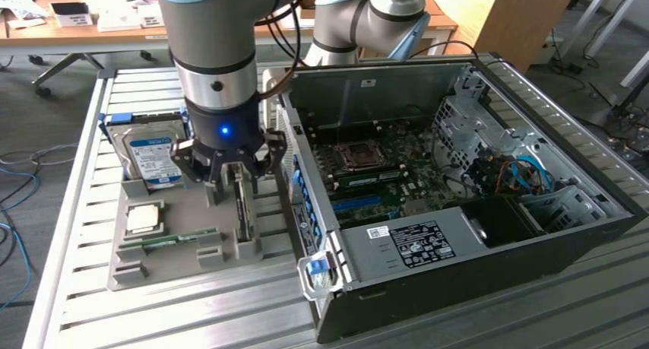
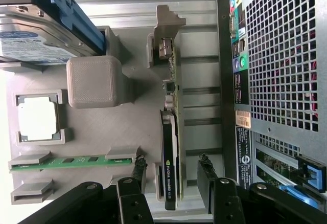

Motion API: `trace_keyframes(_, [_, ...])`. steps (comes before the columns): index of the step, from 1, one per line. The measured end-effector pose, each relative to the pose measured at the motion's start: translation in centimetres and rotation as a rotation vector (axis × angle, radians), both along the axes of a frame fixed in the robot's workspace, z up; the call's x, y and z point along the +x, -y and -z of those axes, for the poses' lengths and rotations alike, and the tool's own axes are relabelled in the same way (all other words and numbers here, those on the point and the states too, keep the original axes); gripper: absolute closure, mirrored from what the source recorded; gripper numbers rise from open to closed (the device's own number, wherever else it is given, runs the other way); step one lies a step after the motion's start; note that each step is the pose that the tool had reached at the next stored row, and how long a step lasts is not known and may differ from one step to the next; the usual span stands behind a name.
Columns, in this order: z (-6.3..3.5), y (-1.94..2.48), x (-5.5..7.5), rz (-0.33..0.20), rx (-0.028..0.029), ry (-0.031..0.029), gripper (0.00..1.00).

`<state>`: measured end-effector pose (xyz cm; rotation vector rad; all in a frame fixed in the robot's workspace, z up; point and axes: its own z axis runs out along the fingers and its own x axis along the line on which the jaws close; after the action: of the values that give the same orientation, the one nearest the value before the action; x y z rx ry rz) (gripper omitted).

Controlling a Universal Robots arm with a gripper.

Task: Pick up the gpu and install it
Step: 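Pick up the gpu and move the gpu toward the slot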

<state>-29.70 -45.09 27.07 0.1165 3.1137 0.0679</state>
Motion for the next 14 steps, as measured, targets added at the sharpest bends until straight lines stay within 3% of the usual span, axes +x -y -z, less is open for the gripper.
trace_keyframes(14, [0.38,0.00,0.00,0.000,0.0001,0.0002,0.47])
